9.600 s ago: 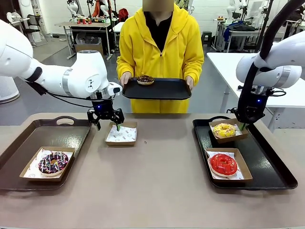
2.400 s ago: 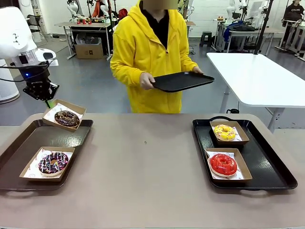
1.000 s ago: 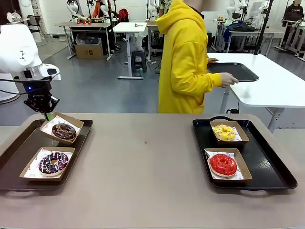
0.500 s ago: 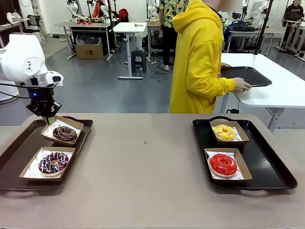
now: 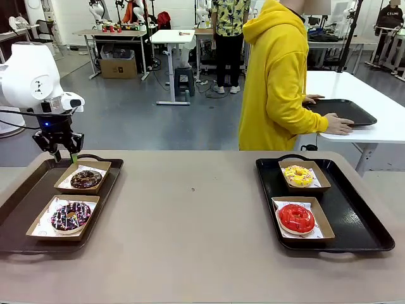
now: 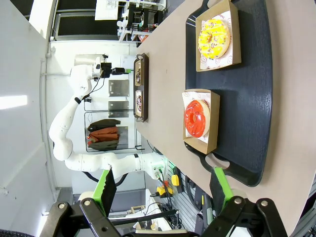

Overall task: Individually package the donuts and arrange them on the tray.
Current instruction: Place the picked Paper togo box on the Handle tray.

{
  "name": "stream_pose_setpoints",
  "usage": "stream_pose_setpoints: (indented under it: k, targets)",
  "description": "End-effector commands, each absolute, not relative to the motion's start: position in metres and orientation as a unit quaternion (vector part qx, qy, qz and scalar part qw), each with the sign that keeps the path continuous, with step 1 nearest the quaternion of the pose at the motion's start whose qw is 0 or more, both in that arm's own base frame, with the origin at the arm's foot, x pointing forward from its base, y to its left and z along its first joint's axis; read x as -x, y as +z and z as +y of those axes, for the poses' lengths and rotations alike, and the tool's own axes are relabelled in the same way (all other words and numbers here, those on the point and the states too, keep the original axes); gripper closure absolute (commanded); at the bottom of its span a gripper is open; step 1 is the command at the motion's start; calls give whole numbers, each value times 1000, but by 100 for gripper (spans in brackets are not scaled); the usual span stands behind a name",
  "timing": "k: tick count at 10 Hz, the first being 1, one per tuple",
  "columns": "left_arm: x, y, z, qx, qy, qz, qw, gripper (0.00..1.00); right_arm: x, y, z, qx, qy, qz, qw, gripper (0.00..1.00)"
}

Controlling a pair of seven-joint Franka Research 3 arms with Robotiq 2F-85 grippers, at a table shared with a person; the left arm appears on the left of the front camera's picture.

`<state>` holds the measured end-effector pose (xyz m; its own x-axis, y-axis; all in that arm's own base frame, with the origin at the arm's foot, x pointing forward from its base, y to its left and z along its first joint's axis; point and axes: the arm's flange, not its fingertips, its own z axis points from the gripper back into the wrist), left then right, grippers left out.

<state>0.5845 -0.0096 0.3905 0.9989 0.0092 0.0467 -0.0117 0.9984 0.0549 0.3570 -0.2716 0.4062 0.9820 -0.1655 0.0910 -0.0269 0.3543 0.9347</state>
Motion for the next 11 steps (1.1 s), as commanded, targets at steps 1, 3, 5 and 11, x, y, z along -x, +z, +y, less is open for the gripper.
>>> stream_pose_setpoints:
  k: [1,3,5,11]
  targets:
    - [-577,395,-9,-24,9,-22,999,0,-356,407,-270,-568,-46,-83,818,0]
    - [-576,400,-1,13,-4,-17,1000,0,-356,407,-270,-568,-46,-83,818,0]
    - [-569,407,10,47,-12,-18,999,12,-356,407,-270,-568,-46,-83,818,0]
    - [-496,462,134,382,-21,-60,922,1,-356,407,-270,-568,-46,-83,818,0]
